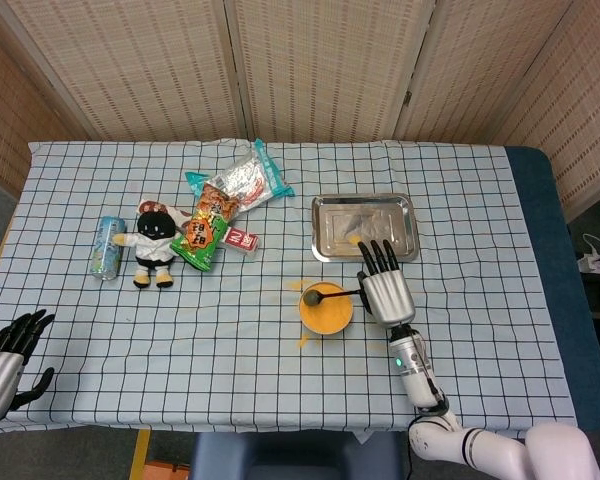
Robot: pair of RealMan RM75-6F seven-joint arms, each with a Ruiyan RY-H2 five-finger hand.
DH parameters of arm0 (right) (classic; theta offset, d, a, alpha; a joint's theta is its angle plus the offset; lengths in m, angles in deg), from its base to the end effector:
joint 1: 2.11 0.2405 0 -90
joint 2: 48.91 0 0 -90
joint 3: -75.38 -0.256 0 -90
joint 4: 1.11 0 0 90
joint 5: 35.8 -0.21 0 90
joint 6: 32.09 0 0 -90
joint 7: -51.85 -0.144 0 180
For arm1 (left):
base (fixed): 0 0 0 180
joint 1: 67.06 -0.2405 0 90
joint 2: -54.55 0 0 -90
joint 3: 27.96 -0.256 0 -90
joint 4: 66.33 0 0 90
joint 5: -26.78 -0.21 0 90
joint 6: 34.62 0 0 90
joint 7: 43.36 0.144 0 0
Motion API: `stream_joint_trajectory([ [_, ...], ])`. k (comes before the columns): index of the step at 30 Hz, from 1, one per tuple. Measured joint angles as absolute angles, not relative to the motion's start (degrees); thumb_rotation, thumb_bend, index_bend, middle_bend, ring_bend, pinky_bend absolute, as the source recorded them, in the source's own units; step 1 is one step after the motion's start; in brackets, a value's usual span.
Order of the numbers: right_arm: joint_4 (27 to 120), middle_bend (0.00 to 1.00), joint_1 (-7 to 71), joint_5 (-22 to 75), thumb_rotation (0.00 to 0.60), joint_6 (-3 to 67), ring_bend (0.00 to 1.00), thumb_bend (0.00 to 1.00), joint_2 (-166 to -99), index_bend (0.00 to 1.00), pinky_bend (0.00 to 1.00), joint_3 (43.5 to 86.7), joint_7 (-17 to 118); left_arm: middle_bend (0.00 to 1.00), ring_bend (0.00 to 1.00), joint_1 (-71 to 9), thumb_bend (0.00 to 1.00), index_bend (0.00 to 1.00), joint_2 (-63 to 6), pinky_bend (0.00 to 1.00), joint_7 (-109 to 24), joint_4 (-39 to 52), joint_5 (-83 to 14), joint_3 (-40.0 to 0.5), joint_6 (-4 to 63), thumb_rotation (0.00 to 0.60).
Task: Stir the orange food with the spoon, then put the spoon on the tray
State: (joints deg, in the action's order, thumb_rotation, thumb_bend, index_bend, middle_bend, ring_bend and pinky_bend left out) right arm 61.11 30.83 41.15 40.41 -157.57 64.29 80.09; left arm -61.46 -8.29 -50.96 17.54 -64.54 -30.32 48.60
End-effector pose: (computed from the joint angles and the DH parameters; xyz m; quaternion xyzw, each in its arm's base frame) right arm -0.1776 -0.3196 -0.0585 0.6907 -0.2610 0.3867 0.5524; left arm -0.3375 0.1673 0.1607 -0.6490 -0.3907 -0.3548 0.5480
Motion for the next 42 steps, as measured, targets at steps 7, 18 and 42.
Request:
stream_joint_trajectory([
  [7,64.95,0.11,30.62,40.50,0.600,39.33,0.00,0.55,-155.00,0.77,0.00,64.05,80.97,0.00,0.00,-61.55,0.43,0.00,-8.34,0.14,-50.82,17.57,-64.77,-30.38,48.96,0.600],
  [18,82.81,0.11,30.72,30.84,0.600,30.03,0.00,0.58,-143.15,0.78,0.00,62.58,83.33,0.00,0.00,-61.66,0.43,0.00,-8.51,0.14,-49.90,17.74,-64.94,-30.46,49.19,0.600],
  [42,92.53,0.11,58.43,-25.96,0.600,16.29,0.00,0.61,-128.30,0.81,0.00,63.37,108.68,0.00,0.00,-60.79,0.43,0.00,-8.59,0.14,-49.78,17.98,-65.68,-30.70,48.45,0.600],
])
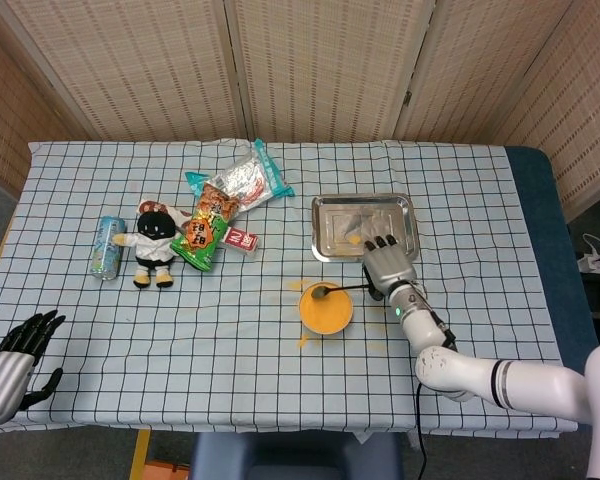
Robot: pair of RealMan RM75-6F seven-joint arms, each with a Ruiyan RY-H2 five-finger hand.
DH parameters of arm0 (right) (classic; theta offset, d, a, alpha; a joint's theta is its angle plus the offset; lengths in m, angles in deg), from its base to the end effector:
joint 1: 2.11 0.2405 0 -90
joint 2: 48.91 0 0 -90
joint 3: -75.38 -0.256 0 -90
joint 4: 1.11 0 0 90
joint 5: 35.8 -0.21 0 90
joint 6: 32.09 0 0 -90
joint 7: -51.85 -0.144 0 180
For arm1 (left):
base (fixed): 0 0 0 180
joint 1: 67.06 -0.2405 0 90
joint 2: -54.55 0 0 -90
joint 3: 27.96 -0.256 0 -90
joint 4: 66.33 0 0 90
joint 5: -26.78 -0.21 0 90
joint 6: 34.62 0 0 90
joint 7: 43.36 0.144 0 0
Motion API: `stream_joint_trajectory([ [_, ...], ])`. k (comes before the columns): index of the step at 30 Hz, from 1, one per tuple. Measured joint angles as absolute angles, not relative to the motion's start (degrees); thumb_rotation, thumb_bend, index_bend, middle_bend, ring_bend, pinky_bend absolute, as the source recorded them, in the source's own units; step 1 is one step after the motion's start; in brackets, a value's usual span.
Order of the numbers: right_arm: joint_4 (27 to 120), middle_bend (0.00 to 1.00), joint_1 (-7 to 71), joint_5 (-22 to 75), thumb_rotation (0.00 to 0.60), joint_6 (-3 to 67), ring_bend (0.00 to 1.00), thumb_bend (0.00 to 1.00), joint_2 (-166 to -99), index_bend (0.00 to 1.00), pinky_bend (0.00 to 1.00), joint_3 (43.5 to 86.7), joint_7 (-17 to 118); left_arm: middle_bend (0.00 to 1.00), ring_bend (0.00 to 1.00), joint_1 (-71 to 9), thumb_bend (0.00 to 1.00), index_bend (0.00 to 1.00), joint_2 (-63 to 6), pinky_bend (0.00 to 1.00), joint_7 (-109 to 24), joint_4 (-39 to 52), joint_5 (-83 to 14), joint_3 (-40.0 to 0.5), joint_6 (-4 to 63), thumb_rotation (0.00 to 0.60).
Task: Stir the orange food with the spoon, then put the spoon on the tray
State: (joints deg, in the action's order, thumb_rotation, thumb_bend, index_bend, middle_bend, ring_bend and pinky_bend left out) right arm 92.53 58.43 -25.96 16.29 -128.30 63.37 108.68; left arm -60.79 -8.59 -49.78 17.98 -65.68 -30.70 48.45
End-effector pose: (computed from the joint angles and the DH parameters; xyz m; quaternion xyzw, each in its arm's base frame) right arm -0.1207 -0.3821 0.0076 0.7712 -0.4116 0.1449 0.4634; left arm -0.3320 0.1691 0.1553 -0.6609 -0.3829 -0.3556 0.5387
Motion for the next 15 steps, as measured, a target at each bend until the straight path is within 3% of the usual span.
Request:
stream_joint_trajectory([
  [9,88.80,0.11,66.52,-34.64,0.600,15.63,0.00,0.61,-131.65,0.82,0.00,67.62,112.88,0.00,0.00,-60.97,0.43,0.00,-8.38,0.13,-50.47,17.73,-65.79,-30.71,49.02,0.600],
  [15,91.90,0.11,68.49,-38.12,0.600,15.52,0.00,0.62,-129.61,0.83,0.00,70.34,113.91,0.00,0.00,-61.07,0.43,0.00,-8.33,0.13,-50.63,17.63,-65.99,-30.79,49.31,0.600],
])
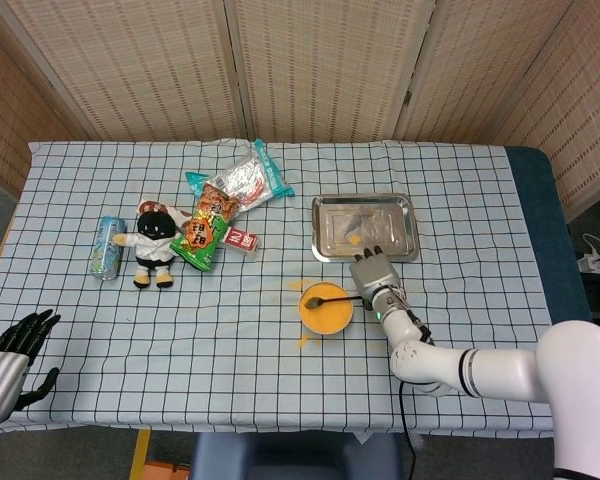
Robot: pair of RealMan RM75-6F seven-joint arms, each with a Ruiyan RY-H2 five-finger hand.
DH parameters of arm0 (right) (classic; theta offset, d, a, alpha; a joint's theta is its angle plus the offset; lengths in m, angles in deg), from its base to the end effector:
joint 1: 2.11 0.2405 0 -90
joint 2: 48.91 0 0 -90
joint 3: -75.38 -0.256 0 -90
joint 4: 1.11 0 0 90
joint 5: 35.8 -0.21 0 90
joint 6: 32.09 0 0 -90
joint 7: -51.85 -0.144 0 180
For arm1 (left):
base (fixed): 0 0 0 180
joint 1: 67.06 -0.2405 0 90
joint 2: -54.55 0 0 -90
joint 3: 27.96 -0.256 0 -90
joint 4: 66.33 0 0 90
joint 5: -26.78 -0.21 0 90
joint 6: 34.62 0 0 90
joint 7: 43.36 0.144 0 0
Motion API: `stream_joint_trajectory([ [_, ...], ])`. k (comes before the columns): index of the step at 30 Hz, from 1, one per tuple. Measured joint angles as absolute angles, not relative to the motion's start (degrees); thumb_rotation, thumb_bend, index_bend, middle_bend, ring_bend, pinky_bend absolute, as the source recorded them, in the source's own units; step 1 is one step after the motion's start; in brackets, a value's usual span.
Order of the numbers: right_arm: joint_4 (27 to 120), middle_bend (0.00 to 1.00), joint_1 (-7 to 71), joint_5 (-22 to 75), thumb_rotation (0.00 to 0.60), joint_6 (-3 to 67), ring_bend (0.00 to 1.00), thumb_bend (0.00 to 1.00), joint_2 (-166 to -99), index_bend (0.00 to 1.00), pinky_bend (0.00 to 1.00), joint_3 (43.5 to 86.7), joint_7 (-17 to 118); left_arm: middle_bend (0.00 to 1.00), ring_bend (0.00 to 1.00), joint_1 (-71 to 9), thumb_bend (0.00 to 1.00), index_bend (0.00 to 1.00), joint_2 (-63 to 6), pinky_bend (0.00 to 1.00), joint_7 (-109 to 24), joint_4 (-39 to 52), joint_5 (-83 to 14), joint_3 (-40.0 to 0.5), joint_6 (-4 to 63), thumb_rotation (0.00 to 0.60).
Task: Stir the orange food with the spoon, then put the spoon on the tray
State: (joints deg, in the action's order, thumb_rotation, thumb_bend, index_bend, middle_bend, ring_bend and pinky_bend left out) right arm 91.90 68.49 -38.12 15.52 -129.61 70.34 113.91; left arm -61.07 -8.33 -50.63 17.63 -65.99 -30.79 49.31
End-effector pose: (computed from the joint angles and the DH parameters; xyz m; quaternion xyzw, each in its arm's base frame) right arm -0.1083 -0.3772 -0.0109 0.8029 -0.3872 0.0683 0.4481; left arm -0.3327 0.1674 0.1588 -0.6586 -0.3814 -0.3604 0.5394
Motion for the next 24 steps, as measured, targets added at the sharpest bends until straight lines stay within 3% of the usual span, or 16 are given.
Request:
stream_joint_trajectory([
  [7,98.83,0.11,68.94,-38.17,0.600,16.16,0.00,0.63,-124.14,0.84,0.00,72.74,112.31,0.00,0.00,-61.05,0.43,0.00,-8.56,0.13,-49.84,17.97,-66.39,-30.93,49.41,0.600],
  [12,99.68,0.11,66.73,-30.92,0.600,18.11,0.00,0.63,-123.58,0.84,0.00,71.89,106.56,0.00,0.00,-60.86,0.43,0.00,-8.68,0.13,-49.49,18.17,-66.50,-30.96,49.14,0.600],
  [17,97.78,0.11,63.53,-21.14,0.600,19.85,0.00,0.63,-125.09,0.84,0.00,71.01,98.91,0.00,0.00,-60.60,0.43,0.00,-8.66,0.14,-49.75,18.10,-66.13,-30.83,48.66,0.600],
  [24,90.99,0.11,63.48,-20.69,0.600,18.58,0.00,0.63,-129.38,0.84,0.00,71.09,97.49,0.00,0.00,-60.32,0.43,0.00,-8.61,0.13,-50.25,17.83,-65.83,-30.79,48.10,0.600],
])
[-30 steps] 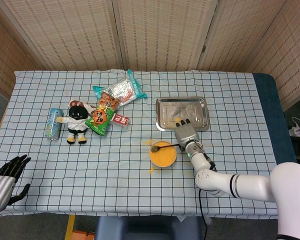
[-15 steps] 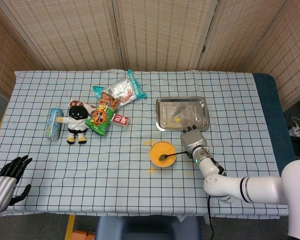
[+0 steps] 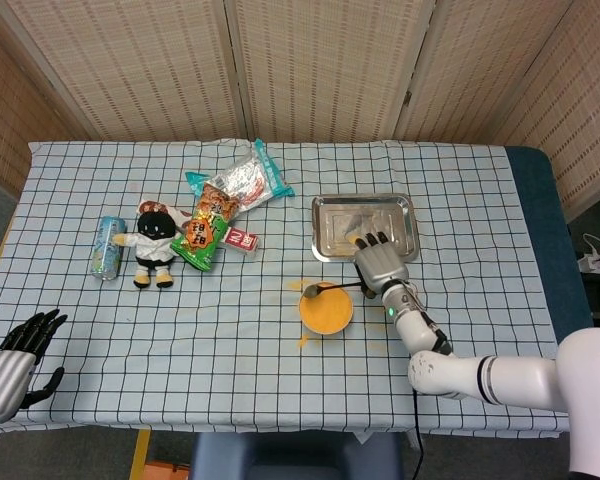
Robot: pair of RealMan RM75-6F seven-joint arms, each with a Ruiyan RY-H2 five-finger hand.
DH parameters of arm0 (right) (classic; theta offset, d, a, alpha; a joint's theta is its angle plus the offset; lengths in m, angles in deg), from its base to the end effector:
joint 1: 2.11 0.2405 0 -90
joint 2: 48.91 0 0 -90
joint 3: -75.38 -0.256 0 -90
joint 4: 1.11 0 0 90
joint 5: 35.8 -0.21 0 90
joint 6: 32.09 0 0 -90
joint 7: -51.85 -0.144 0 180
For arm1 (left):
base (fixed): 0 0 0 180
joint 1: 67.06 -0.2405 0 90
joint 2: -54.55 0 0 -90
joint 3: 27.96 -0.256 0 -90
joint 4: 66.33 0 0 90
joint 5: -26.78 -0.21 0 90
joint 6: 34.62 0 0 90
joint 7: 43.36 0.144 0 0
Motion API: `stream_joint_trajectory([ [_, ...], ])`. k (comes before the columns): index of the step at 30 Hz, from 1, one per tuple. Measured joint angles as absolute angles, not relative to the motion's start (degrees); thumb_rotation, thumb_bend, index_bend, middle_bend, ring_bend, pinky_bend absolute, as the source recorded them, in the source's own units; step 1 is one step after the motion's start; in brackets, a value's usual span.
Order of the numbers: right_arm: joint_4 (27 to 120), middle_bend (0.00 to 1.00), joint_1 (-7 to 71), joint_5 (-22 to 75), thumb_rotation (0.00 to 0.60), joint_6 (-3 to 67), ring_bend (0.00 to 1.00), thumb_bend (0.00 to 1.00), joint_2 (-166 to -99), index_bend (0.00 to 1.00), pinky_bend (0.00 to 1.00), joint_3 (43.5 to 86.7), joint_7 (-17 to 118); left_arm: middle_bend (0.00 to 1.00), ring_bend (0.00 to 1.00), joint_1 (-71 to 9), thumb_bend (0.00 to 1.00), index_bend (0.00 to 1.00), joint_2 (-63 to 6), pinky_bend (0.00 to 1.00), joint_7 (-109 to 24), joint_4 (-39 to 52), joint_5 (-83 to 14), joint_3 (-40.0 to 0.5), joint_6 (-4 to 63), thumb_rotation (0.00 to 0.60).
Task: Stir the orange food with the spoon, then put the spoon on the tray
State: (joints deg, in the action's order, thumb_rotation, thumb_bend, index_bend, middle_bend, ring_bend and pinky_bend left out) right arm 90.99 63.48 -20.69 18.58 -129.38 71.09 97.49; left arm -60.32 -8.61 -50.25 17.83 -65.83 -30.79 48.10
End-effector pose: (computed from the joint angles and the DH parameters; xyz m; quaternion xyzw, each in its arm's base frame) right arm -0.1172 -0.3834 0.0010 0.7746 -0.3971 0.1662 0.4635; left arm -0.3314 0.1714 0.1544 -0.6632 -0.3839 -0.3570 0.5341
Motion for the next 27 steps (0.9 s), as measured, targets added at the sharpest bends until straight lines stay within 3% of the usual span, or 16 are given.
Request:
stream_joint_trajectory([
  [11,88.02,0.11,66.93,-27.17,0.600,15.12,0.00,0.63,-130.96,0.84,0.00,73.22,100.95,0.00,0.00,-60.41,0.43,0.00,-8.57,0.14,-50.40,17.69,-65.60,-30.73,48.24,0.600],
  [27,98.10,0.11,70.95,-33.77,0.600,14.67,0.00,0.63,-123.27,0.84,0.00,77.69,103.50,0.00,0.00,-60.53,0.43,0.00,-8.70,0.14,-49.58,18.13,-66.40,-31.02,48.88,0.600],
])
